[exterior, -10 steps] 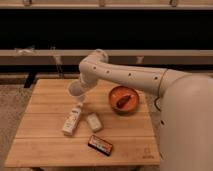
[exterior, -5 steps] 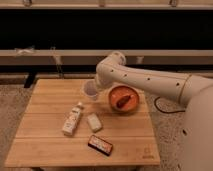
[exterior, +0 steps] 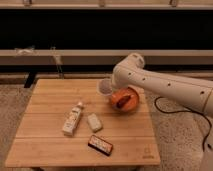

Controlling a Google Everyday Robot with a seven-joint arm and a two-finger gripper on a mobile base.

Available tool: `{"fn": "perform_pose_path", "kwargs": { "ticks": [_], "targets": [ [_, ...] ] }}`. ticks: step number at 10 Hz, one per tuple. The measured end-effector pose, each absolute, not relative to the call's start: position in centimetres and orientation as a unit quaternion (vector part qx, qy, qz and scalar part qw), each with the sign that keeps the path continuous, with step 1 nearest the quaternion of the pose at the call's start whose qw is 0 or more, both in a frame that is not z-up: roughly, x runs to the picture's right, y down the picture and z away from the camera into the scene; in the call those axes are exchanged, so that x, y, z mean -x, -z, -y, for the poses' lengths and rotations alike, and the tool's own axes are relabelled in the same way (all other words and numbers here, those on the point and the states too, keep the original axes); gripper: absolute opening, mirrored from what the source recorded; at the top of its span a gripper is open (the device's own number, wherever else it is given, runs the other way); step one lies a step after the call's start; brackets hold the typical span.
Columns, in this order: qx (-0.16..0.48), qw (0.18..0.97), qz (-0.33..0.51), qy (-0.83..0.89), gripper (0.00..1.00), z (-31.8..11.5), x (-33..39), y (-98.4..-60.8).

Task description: Place the ceramic cup in the ceramic bowl

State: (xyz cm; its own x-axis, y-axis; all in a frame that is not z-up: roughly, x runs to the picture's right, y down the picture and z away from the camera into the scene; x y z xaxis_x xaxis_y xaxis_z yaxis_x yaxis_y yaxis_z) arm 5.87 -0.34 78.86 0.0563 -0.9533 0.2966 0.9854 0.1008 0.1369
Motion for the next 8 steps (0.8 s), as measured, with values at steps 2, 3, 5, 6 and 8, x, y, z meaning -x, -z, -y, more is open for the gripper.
{"fn": "perform_pose_path", "kwargs": {
  "ticks": [2, 3, 5, 6, 8],
  "targets": [
    [0.058, 0.734, 0.15, 0.66, 0.0, 0.4, -6.1, -78.9],
    [0.066, 0.741, 0.146, 0.653, 0.0, 0.1, -7.1, -79.0],
    [0.081, 0.752, 0.134, 0.64, 0.0, -0.8, -9.4, -79.5],
    [0.087, 0.754, 0.13, 0.637, 0.0, -1.2, -9.9, -80.0],
    [0.09, 0.756, 0.127, 0.635, 0.0, -1.4, -9.6, -81.0]
  ]
}}
